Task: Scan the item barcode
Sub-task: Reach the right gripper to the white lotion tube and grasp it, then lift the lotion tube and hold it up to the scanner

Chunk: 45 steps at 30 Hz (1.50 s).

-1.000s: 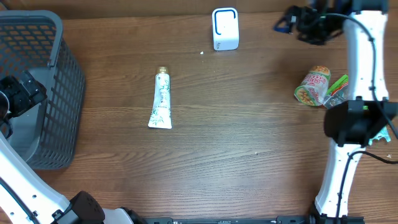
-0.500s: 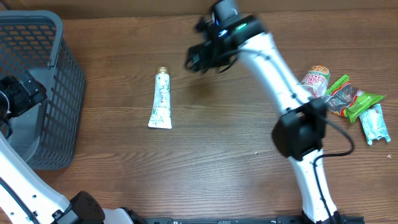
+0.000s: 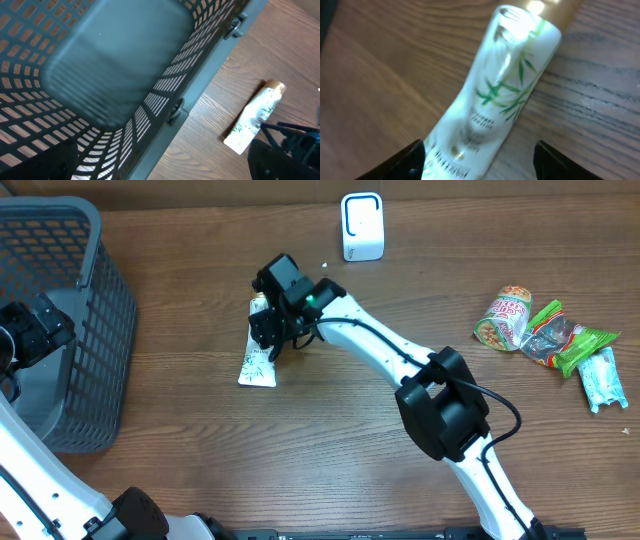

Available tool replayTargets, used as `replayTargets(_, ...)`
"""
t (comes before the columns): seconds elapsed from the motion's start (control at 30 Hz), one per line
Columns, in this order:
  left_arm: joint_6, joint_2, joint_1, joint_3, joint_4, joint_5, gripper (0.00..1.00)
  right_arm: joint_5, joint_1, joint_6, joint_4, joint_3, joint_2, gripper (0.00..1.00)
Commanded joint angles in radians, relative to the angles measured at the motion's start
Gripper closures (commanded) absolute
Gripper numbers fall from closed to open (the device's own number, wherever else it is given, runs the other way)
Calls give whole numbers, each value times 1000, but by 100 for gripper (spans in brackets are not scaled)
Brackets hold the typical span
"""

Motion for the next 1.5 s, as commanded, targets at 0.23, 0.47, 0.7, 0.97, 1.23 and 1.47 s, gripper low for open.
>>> replayTargets(0.23,16,0,2,2,1,5,0,127,30,149,163,-132,-19,35)
replayTargets(0.47,16,0,2,2,1,5,0,128,35,170,196,-166,-19,58)
replayTargets(0.7,16,0,2,2,1,5,0,117,21,130,50,-121,-32,84)
replayTargets(0.97,16,0,2,2,1,5,0,246,-20,10,-162,-41,-109,94)
replayTargets(1.23,16,0,2,2,1,5,0,870,-27,78,-357,-51,-145,96)
replayTargets(1.47,16,0,2,2,1,5,0,984,-28,117,-293,-130,-116,96)
